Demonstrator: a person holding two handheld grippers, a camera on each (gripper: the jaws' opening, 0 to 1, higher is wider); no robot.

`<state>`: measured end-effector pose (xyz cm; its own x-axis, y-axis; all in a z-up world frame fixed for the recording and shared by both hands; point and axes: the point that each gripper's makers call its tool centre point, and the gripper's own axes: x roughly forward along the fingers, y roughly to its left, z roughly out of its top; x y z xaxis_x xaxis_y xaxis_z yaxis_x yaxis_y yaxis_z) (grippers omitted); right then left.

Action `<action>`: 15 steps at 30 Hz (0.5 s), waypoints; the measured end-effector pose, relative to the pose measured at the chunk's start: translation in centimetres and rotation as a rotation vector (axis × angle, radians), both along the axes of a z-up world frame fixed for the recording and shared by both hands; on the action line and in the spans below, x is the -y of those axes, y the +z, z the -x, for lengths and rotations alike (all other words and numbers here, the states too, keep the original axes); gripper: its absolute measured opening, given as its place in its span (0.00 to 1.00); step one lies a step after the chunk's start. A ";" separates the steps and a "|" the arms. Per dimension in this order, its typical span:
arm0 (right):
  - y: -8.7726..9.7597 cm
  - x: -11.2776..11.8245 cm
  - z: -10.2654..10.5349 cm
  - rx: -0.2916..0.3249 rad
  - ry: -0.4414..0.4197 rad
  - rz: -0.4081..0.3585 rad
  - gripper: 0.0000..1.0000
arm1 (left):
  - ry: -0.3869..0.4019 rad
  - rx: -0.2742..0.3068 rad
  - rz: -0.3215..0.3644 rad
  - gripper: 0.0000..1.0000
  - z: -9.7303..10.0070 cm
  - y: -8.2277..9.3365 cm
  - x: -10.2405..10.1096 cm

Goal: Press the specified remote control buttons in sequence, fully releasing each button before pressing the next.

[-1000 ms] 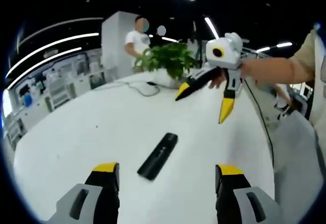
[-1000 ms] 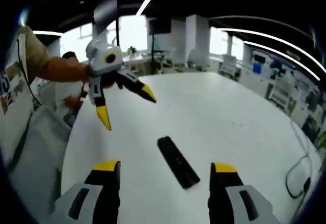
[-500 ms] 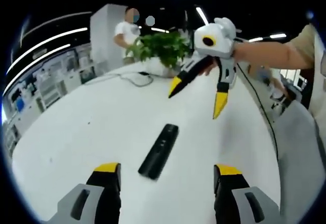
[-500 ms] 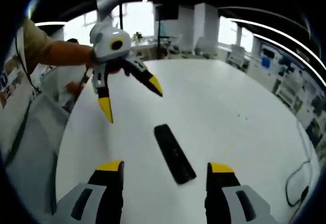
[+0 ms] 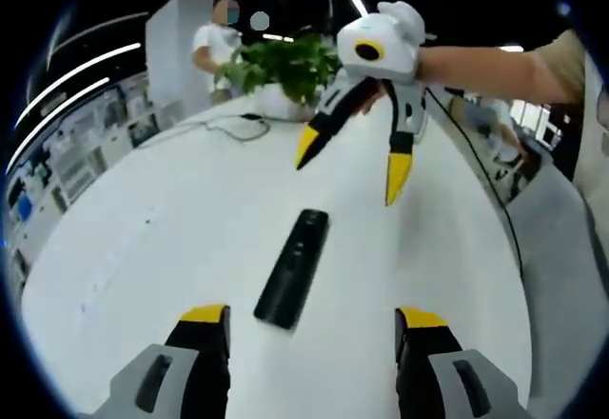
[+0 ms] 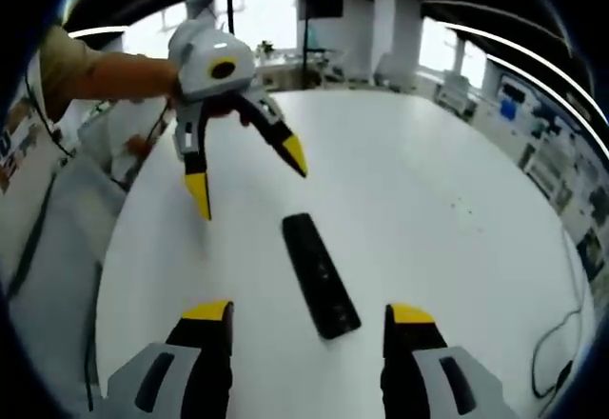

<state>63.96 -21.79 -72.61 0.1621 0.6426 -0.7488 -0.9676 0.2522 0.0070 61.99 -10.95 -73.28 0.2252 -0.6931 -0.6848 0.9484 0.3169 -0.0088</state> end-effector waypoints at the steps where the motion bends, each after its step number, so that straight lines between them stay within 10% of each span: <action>1: -0.3 0.0 -0.1 -0.001 0.005 0.009 0.62 | -0.003 -0.003 -0.004 0.72 -0.1 -0.1 0.1; 15: -2.9 -0.3 -1.3 -0.031 0.059 0.114 0.59 | -0.045 -0.028 -0.062 0.68 -2.3 -1.7 0.8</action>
<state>65.22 -21.46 -75.55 0.1021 0.5607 -0.8217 -0.9805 0.1960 0.0119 64.33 -11.75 -75.00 0.1744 -0.6585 -0.7321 0.9615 0.2743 -0.0177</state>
